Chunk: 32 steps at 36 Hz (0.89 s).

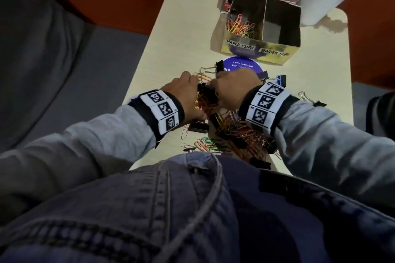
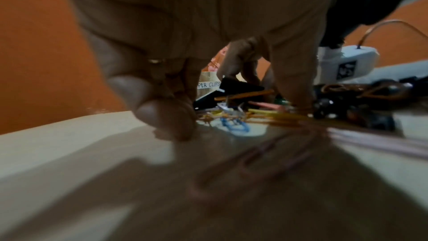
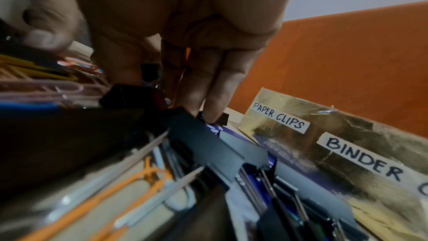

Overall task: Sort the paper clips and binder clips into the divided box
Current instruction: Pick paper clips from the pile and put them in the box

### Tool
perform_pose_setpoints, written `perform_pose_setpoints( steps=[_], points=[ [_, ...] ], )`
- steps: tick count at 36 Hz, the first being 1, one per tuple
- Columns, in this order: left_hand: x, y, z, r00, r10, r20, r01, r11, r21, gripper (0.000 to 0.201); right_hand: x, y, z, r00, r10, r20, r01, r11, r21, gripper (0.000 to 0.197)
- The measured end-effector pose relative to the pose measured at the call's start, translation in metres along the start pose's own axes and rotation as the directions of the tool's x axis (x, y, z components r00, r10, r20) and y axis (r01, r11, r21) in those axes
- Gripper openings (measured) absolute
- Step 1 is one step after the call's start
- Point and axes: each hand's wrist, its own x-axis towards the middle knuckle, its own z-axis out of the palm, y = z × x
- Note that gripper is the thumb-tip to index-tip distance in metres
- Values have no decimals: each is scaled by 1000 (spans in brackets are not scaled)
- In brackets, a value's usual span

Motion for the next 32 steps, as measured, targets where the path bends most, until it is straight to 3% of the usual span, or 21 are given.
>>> perform_pose_setpoints(
  steps=[6, 11, 16, 18, 21, 24, 27, 32],
  points=[
    [2, 2, -5, 998, 12, 61, -9, 998, -55, 65, 1, 2, 2, 1000, -8, -12, 7, 1000, -23, 27],
    [8, -3, -25, 996, -1, 84, 10, 994, -107, 27, 6, 14, 4, 999, 37, -8, -37, 998, 54, 27],
    [22, -3, -34, 984, 160, 77, -156, 986, -58, 40, 2, 27, 1, 996, 92, 12, -93, 978, 187, 23],
    [22, 1, -32, 966, 222, 132, -223, 975, -7, 48, -1, 29, -1, 996, 82, 32, -86, 981, 175, 27],
    [21, 1, -23, 946, 287, 149, -294, 956, 24, 42, -5, 25, 1, 998, 37, 59, -41, 997, 69, 45],
    [20, -2, -21, 936, 311, 165, -314, 949, -8, 31, -6, 21, 8, 998, 9, 65, -9, 1000, 8, 55],
    [20, -3, -27, 944, 296, 149, -293, 955, -43, 26, -5, 20, 9, 998, 19, 57, -21, 999, 43, 52],
    [37, 1, -28, 979, 191, 66, -191, 981, 7, 40, -6, 24, 8, 997, 40, 63, -48, 991, 126, 48]
  ],
)
